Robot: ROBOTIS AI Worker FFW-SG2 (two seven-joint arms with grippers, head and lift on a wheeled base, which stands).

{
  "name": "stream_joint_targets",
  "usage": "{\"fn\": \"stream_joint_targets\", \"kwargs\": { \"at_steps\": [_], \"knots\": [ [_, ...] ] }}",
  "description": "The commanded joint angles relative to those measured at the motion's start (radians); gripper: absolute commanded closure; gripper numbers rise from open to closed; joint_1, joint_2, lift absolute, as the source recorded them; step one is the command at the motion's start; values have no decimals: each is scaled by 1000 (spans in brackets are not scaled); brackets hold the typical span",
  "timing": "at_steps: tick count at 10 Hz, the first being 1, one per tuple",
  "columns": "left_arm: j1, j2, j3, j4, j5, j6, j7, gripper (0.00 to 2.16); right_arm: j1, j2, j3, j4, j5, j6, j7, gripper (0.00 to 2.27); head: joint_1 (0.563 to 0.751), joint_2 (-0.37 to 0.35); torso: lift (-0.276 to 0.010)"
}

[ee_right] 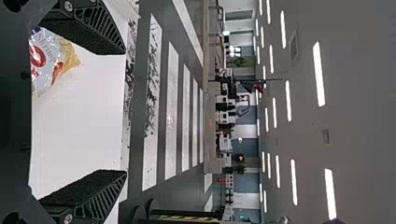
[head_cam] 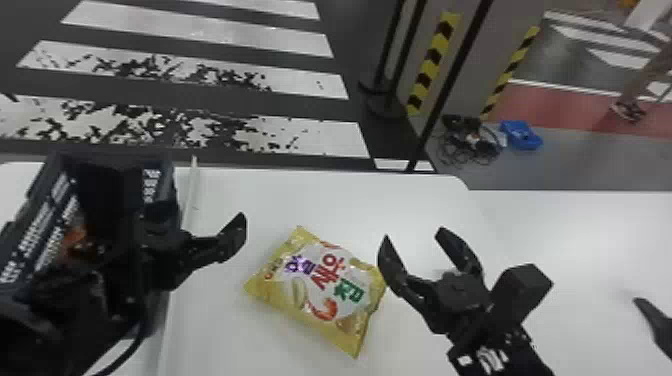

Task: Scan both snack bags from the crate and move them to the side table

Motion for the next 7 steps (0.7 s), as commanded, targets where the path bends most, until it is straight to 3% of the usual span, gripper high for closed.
{"fn": "stream_joint_targets", "kwargs": {
  "at_steps": [1,4,7],
  "knots": [
    [71,37,96,-86,44,-3,-1,22,8,-9,-15,16,18,2,36,76,695,-226,-95],
    [195,75,286,-168,148,-6,-15,22,34,-20,-21,49,33,-10,191,127,695,-133,-95],
    [271,80,385,-188,190,-12,-27,22,60,-23,2,49,115,-14,214,137,695,-41,-95]
  ]
}}
